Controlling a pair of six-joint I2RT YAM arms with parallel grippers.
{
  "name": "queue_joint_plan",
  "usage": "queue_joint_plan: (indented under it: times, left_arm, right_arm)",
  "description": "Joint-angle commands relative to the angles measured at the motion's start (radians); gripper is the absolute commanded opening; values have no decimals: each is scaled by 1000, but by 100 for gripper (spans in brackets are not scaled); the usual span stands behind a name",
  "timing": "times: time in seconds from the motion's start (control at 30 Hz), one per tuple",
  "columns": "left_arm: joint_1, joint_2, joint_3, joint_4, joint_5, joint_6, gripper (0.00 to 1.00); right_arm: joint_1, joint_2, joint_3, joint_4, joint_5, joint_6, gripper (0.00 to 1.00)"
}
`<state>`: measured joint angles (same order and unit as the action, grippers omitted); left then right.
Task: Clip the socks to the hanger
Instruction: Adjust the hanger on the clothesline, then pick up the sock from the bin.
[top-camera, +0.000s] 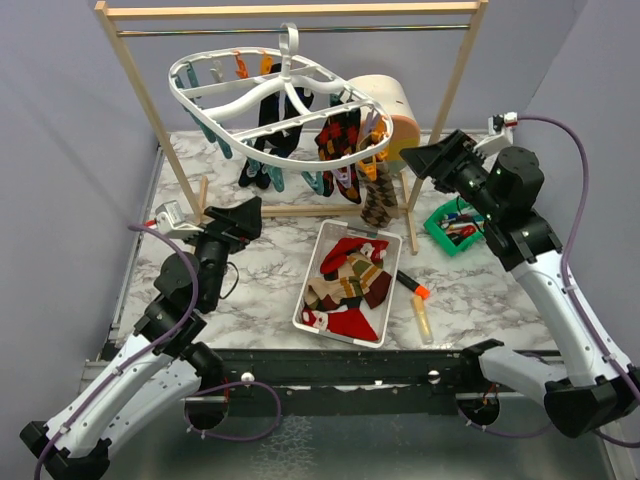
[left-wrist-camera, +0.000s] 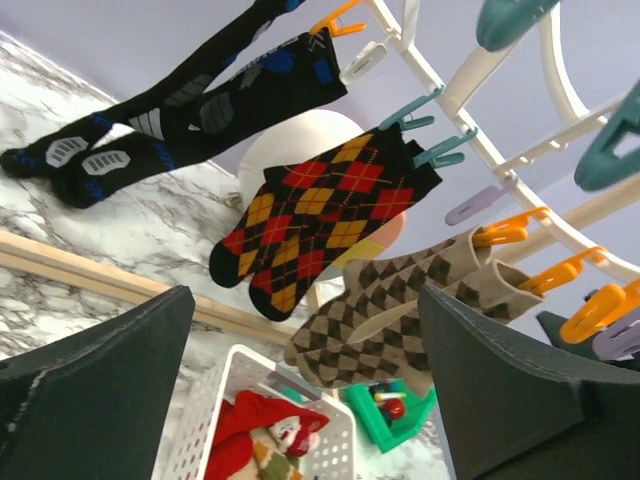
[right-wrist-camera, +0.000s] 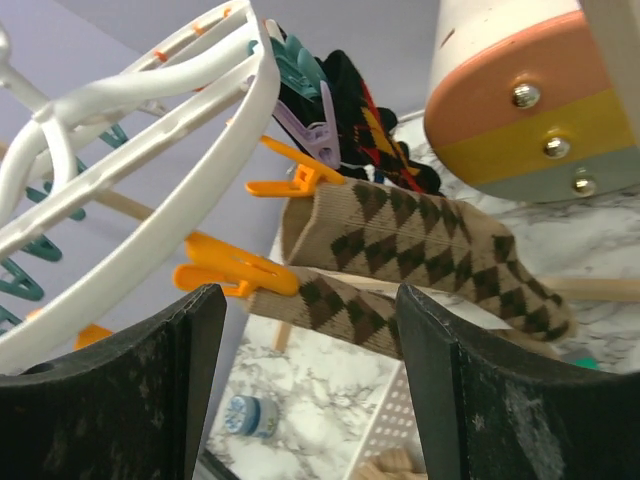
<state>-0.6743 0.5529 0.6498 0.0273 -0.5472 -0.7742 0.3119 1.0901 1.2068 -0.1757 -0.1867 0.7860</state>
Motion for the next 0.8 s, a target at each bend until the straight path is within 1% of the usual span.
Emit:
queue_joint_plan:
  times: [0.0, 0.07, 0.13, 0.2, 0.27, 0.33, 0.4, 0.47, 0.57, 0.63, 0.7, 0.77]
  left_arm:
    - [0, -15, -21, -26, 1, 107, 99]
    - [1, -21, -43, -26, 17, 148, 99]
    - [1, -25, -66, -26, 33, 179, 99]
    - [1, -33, -99, -26, 41, 198, 99]
    - [0, -45, -127, -26, 43, 218, 99]
    - [1, -59, -152, -26, 42, 245, 99]
    - [0, -73, -174, -20, 42, 275, 99]
    - [1, -82, -190, -8, 45, 306, 99]
    - [1, -84, -200, 2, 47, 341, 99]
    - [0, -82, -204, -1, 47, 352, 99]
    - [1, -84, -210, -9, 44, 357, 99]
    - [1, -94, -217, -17, 43, 354, 99]
  right_arm:
    - [-4, -99, -79, -29, 99, -197, 74]
    - [-1, -142, -156, -11, 107, -255, 75]
    - [4, -181, -226, 2, 56, -330, 74]
    - [8, -199, -272, -38, -51, -425, 73]
    - [17, -196, -306, -93, -116, -498, 70]
    - [36, -191, -334, -123, -143, -565, 68]
    - [66, -186, -358, -132, -148, -596, 66]
    - [136, -169, -376, -138, -110, -618, 63]
    - [364, -100, -378, -163, 117, -647, 63]
    - [498, -46, -379, -143, 218, -640, 63]
    - [559, -3, -407, -72, 230, -624, 63]
    - [590, 38, -446, 24, 223, -611, 63]
